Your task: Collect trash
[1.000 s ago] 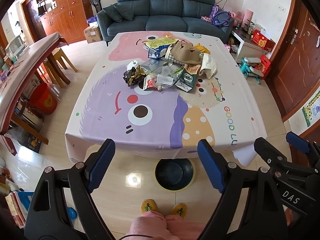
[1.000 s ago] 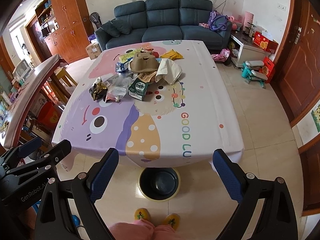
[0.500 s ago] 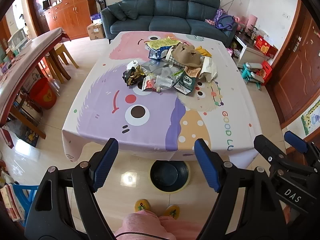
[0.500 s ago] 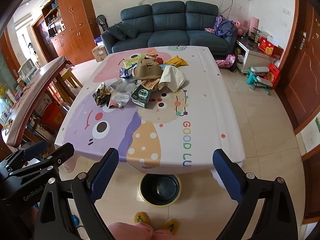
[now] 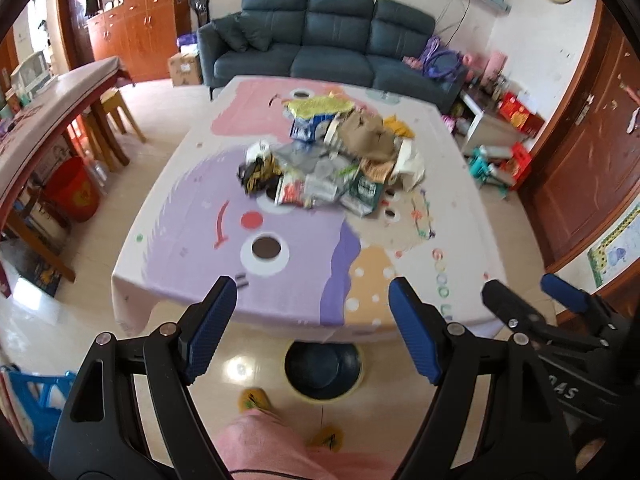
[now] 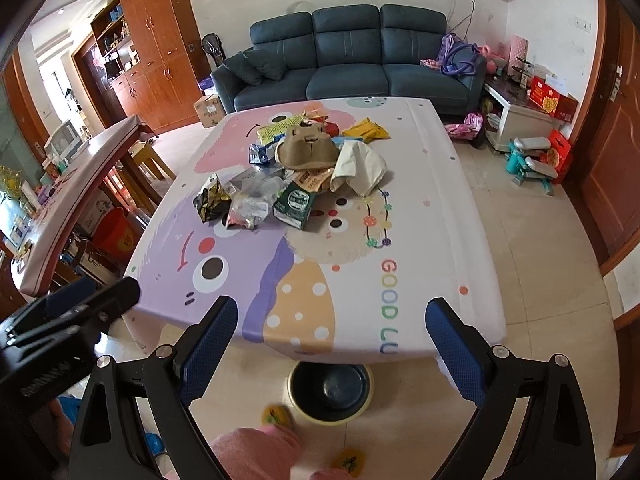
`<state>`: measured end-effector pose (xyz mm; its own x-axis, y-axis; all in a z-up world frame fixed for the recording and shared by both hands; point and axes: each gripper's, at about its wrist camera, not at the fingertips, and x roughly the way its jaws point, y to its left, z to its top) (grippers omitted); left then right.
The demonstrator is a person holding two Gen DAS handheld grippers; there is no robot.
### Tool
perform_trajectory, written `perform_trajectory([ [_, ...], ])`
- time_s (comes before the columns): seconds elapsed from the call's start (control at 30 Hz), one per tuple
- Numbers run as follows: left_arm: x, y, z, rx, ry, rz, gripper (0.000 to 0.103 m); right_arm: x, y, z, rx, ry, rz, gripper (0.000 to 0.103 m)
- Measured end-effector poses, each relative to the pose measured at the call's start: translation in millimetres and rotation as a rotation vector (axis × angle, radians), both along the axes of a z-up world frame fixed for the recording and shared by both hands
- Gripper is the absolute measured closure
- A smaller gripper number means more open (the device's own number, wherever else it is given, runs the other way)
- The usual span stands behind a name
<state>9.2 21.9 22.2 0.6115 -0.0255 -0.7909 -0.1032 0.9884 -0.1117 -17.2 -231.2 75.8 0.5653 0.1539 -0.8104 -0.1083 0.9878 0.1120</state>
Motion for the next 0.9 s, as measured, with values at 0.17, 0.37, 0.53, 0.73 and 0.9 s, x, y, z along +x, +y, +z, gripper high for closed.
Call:
perform_trajectory([
  [0.17, 22.3, 10.8, 6.4, 0.04, -0.033, -0.041, 0.027, 31.4, 19.3, -3.7, -0.004, 0.003, 0.002, 0.006],
  [0.37, 82.2, 42.2, -1.2, 0.073, 0.013, -0.113, 0.027, 85.8, 49.9, -7.7, 0.023, 0.007, -0.054, 0.006],
  [0.53, 151.3, 90.1, -15.9, 0.038, 0.074, -0.146, 0.027, 135.0, 83.8, -18.3, 0.033, 0.025, -0.084, 0.006],
  [0.73, 229.2, 141.0, -62.8, -0.058, 0.222, -0.178, 0.027, 187.8, 124.8, -50.7, 0.07, 0.127, -0.088, 0.028],
  [0.9, 282.7, 154.0, -111.0, -0.13, 0.354, -0.217, 0.027, 208.8, 133.5, -82.9, 0.144, 0.204, -0.162, 0.029],
])
